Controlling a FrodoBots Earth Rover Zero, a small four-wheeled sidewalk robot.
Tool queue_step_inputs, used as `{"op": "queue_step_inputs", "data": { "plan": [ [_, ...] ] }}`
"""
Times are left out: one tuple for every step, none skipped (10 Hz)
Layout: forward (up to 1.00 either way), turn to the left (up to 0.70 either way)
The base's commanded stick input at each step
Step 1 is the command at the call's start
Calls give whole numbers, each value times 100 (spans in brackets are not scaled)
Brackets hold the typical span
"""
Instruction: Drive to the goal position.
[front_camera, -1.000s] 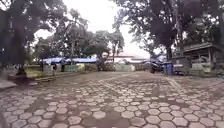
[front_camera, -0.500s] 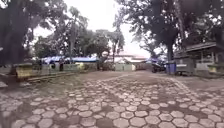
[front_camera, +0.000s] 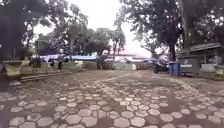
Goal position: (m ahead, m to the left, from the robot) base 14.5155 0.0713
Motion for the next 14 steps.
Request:
{"op": "queue_step_inputs", "data": {
  "plan": [
    [70, 0],
    [70, 0],
    [70, 0],
    [70, 0],
    [70, 0],
    [70, 0],
    [70, 0],
    [70, 0],
    [70, 0],
    [70, 0],
    [70, 0],
    [70, 0],
    [70, 0],
    [70, 0]
  ]
}}
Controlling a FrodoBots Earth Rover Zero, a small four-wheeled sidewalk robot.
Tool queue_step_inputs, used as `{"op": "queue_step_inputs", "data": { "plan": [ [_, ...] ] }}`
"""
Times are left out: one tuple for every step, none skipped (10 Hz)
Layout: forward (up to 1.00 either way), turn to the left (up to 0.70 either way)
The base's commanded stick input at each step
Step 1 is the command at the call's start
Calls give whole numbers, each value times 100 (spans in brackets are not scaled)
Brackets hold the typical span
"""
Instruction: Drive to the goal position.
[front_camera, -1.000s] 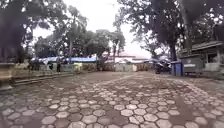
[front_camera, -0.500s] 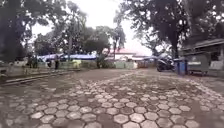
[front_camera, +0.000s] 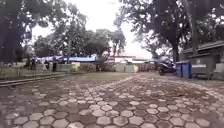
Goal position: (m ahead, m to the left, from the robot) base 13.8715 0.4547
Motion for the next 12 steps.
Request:
{"op": "queue_step_inputs", "data": {
  "plan": [
    [70, 0],
    [70, 0],
    [70, 0],
    [70, 0],
    [70, 0],
    [70, 0],
    [70, 0],
    [70, 0],
    [70, 0],
    [70, 0],
    [70, 0],
    [70, 0]
  ]
}}
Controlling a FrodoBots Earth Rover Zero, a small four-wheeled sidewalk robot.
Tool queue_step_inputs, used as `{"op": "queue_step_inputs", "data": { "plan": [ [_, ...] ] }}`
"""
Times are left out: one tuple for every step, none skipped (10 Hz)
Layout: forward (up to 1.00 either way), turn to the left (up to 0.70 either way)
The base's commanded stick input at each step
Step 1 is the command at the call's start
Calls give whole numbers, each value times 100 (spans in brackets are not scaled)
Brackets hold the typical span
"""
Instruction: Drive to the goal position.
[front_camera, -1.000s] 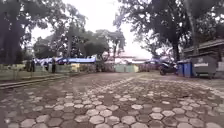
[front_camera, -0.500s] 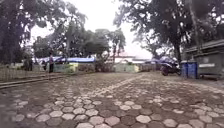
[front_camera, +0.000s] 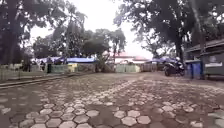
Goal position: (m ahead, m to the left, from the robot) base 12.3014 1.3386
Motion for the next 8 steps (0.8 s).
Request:
{"op": "queue_step_inputs", "data": {
  "plan": [
    [70, 0],
    [70, 0],
    [70, 0],
    [70, 0],
    [70, 0],
    [70, 0],
    [70, 0],
    [70, 0]
  ]
}}
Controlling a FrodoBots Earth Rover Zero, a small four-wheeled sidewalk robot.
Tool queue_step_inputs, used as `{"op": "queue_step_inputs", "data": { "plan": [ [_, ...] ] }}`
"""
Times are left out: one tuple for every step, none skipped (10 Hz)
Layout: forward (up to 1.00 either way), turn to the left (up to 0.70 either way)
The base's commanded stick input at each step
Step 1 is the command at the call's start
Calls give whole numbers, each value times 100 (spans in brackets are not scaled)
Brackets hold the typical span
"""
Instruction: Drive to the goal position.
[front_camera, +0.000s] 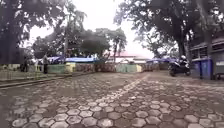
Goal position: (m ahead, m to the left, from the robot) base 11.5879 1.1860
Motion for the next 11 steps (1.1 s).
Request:
{"op": "queue_step_inputs", "data": {
  "plan": [
    [70, 0],
    [70, 0],
    [70, 0],
    [70, 1],
    [70, 5],
    [70, 11],
    [70, 14],
    [70, 14],
    [70, 6],
    [70, 2],
    [70, 0]
  ]
}}
